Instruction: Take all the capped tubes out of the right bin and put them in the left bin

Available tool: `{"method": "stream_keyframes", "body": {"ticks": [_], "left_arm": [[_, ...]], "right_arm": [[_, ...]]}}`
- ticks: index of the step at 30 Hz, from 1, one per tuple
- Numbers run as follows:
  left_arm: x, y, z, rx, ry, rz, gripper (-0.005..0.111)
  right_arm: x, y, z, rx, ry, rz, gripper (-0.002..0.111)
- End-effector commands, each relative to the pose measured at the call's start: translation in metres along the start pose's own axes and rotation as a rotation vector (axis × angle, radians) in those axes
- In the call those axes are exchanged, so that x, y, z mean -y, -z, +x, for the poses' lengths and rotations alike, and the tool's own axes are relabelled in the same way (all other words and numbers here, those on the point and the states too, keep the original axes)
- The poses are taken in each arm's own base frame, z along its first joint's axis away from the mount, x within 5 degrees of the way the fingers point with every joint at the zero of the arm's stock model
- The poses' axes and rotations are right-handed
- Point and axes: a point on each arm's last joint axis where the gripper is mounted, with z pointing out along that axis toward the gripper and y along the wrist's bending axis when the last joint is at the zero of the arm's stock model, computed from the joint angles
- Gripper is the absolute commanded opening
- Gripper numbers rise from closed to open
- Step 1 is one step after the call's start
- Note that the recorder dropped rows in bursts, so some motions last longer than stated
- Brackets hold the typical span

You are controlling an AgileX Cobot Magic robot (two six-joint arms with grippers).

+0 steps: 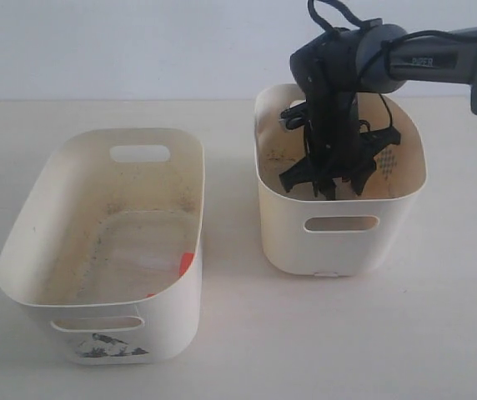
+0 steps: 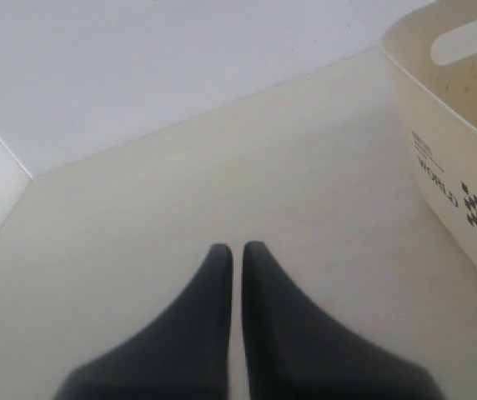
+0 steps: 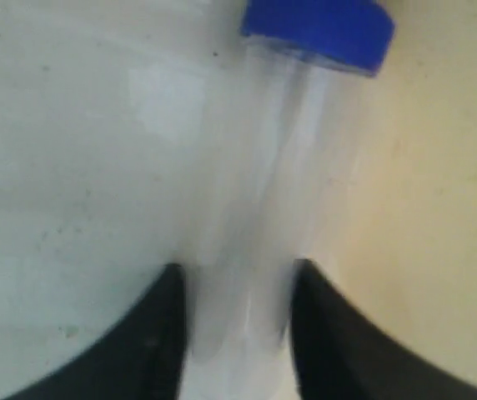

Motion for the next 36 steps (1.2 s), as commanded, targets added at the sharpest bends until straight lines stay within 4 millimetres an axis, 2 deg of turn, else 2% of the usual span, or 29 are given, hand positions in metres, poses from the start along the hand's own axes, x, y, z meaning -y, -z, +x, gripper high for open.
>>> {"method": "stream_keyframes", "body": {"ticks": [1,6,11,20,25,30,33,36], "left_arm": [[0.000,0.000,-0.002,0.010,0.011,0.005,0.004],[0.000,0.000,-0.002,0.010,0.011,0.005,0.004],[0.000,0.000,-0.002,0.010,0.011,0.005,0.004],[0.000,0.000,-0.002,0.010,0.011,0.005,0.004],[0.000,0.000,-0.002,0.010,0.011,0.005,0.004],[0.000,0.000,-0.002,0.010,0.011,0.005,0.004],[0.000,0.000,-0.002,0.010,0.011,0.005,0.004],[0.000,0.000,-0.002,0.010,0.011,0.005,0.004]], "right_arm": [[0.027,-0.026,0.008,-0.123,-0.024,0.078,-0.001],[0.021,-0.020,0.010,-0.131,-0.039,-0.011,0.000],[0.020,0.001,0.011,-0.100,-0.051,-0.093,0.000],[0.037,0.081,0.018,0.069,-0.091,-0.179,0.000],[0.045,0.130,0.031,0.175,-0.092,-0.270,0.000],[0.057,0.173,0.047,0.280,-0.103,-0.289,0.000],[0.062,0.212,0.066,0.372,-0.094,-0.381,0.000],[0.051,0.233,0.076,0.414,-0.035,-0.564,0.000]]}}
